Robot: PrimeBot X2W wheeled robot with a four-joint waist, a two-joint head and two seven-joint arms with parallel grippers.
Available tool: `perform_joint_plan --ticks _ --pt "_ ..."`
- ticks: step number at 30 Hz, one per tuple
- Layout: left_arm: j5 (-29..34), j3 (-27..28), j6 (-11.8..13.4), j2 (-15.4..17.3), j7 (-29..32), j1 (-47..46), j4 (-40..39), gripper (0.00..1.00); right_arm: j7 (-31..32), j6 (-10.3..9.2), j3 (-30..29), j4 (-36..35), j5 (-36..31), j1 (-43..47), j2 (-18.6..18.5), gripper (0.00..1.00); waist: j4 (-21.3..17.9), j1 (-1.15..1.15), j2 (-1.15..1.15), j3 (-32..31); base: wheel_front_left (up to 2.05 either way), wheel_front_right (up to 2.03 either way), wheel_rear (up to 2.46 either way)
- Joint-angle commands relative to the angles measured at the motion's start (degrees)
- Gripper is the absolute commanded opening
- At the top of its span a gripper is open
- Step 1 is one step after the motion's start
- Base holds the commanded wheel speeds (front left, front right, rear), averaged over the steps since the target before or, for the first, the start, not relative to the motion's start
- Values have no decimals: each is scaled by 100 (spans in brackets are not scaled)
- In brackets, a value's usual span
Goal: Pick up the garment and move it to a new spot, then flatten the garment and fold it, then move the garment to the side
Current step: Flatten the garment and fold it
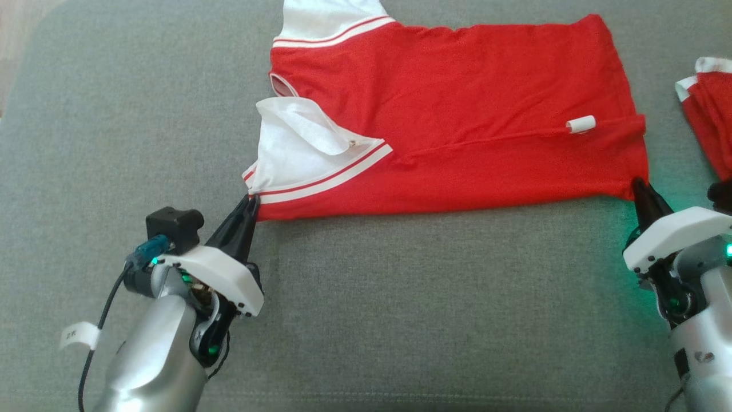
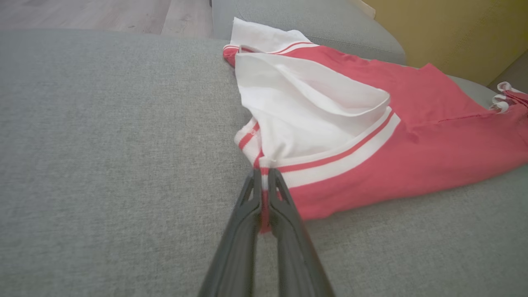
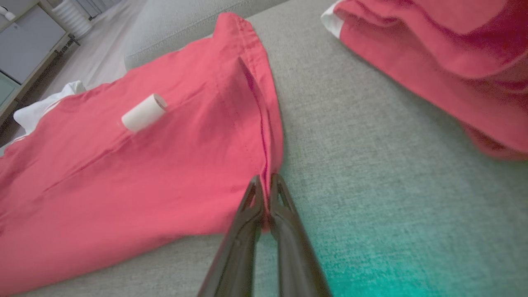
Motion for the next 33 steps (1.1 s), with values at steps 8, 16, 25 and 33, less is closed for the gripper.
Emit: perform_joint_plan --ticks 8,16,25,33 --pt "-95 162 70 347 69 184 -452 0 -177 -5 282 -612 404 432 -392 0 -36 0 0 -367 0 0 0" --pt "-271 137 309 524 512 1195 -1281 0 -42 -5 262 -1167 772 1369 -686 0 0 0 0 -668 0 0 0" --pt "-386 -1 679 639 956 2444 -2422 0 178 -5 -84 -1740 833 2454 -690 0 50 0 0 -823 0 0 0" --pt "-338 -120 700 628 903 2555 -2511 7 355 -5 -335 -2080 683 2882 -456 15 85 0 0 -817 0 0 0"
